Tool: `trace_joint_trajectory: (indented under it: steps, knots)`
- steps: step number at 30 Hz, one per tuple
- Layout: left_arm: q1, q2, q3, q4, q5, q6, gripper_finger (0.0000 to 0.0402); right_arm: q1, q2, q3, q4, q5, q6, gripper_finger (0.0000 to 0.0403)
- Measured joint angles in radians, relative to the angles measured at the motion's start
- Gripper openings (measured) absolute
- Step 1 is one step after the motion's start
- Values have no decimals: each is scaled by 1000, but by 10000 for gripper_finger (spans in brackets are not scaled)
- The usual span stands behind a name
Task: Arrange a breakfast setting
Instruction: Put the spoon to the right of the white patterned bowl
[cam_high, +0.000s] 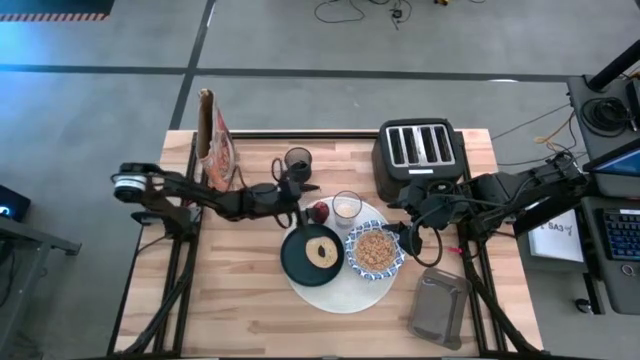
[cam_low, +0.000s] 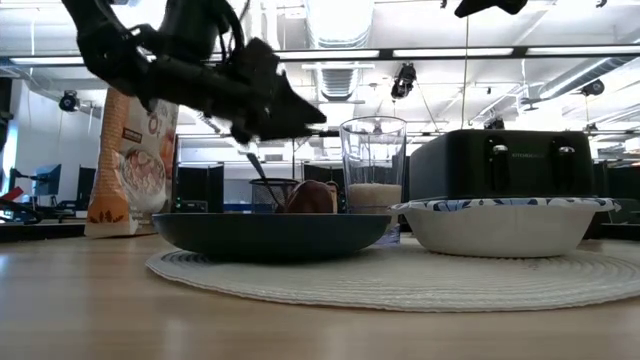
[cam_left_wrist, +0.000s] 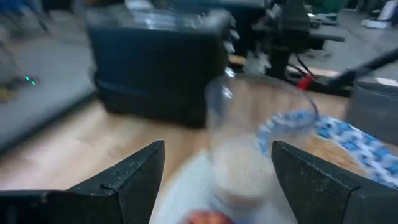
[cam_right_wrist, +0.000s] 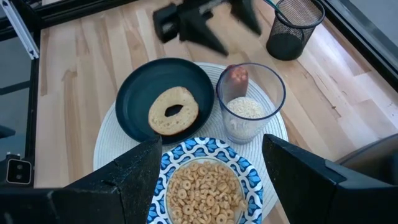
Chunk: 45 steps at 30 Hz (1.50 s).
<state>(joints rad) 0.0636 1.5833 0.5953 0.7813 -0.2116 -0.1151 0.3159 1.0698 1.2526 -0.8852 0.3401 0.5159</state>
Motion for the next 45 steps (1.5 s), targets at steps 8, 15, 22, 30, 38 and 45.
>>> trace_joint_trajectory:
  steps: [8, 15, 22, 30, 38, 45]
  knots:
    - [88, -207, 6, -275, -217, 103, 278, 0, 0, 0, 1, 0, 0, 265]
    - [246, -258, 186, -822, -165, 26, 278, 0, 0, 0, 1, 0, 0, 265]
    - [280, -180, 335, -1068, -70, 40, 254, 0, 0, 0, 3, 0, 0, 265]
    - [282, -167, 429, -1300, -32, 390, 219, 0, 0, 0, 4, -1, 7, 265]
    - [285, -177, 394, -1258, -31, 575, 217, 0, 0, 0, 4, 0, 6, 265]
    - [288, -177, 391, -1234, -32, 581, 217, 0, 0, 0, 4, 0, 5, 265]
